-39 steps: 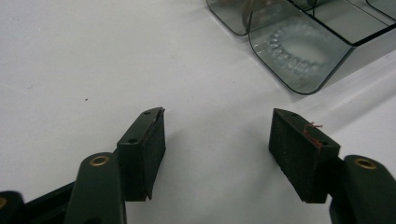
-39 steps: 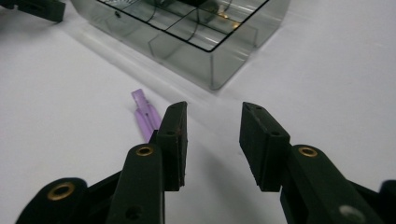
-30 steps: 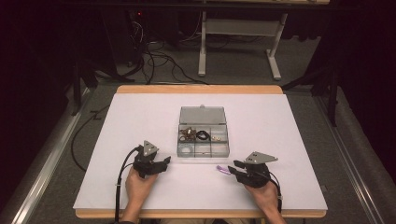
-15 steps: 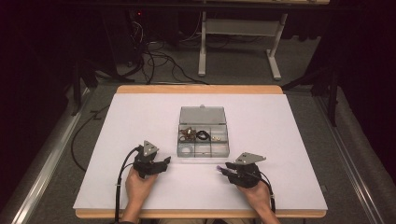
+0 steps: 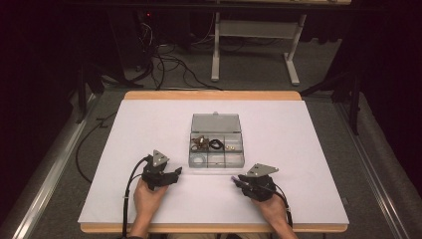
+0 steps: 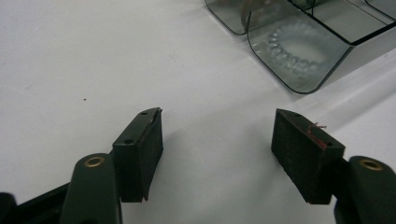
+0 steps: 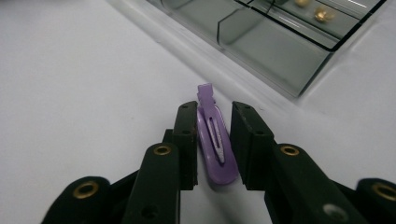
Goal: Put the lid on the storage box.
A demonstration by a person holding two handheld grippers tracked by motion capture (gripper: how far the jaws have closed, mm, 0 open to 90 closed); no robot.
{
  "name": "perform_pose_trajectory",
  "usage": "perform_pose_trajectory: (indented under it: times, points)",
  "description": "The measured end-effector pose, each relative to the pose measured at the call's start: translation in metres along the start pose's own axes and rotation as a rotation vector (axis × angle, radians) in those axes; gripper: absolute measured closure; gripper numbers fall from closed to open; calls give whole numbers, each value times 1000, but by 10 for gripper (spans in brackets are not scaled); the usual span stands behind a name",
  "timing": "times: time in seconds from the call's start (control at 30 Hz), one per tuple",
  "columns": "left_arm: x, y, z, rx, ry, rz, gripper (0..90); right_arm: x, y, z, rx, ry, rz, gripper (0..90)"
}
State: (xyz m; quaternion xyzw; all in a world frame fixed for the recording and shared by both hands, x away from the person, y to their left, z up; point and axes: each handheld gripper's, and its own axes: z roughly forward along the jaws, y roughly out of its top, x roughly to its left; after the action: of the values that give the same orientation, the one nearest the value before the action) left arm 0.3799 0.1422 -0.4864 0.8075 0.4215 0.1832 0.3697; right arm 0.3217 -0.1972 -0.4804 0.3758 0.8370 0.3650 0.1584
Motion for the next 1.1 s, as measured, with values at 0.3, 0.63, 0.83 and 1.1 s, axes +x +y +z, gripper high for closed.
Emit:
perform_pose_trajectory:
  times: [0.3, 0.63, 0.83, 1.1]
  points:
    - [0, 0, 0, -4, 0, -5, 340, 3, 2, 0, 17, 4, -37, 760]
    - [0, 0, 0, -2, -1, -3, 339, 4, 2, 0, 12, -1, -50, 762]
    - [0, 0, 0, -3, 0, -3, 338, 3, 3, -2, 7, 3, -49, 763]
    - [0, 0, 0, 0, -1, 1, 338, 2, 2, -3, 1, 6, -38, 763]
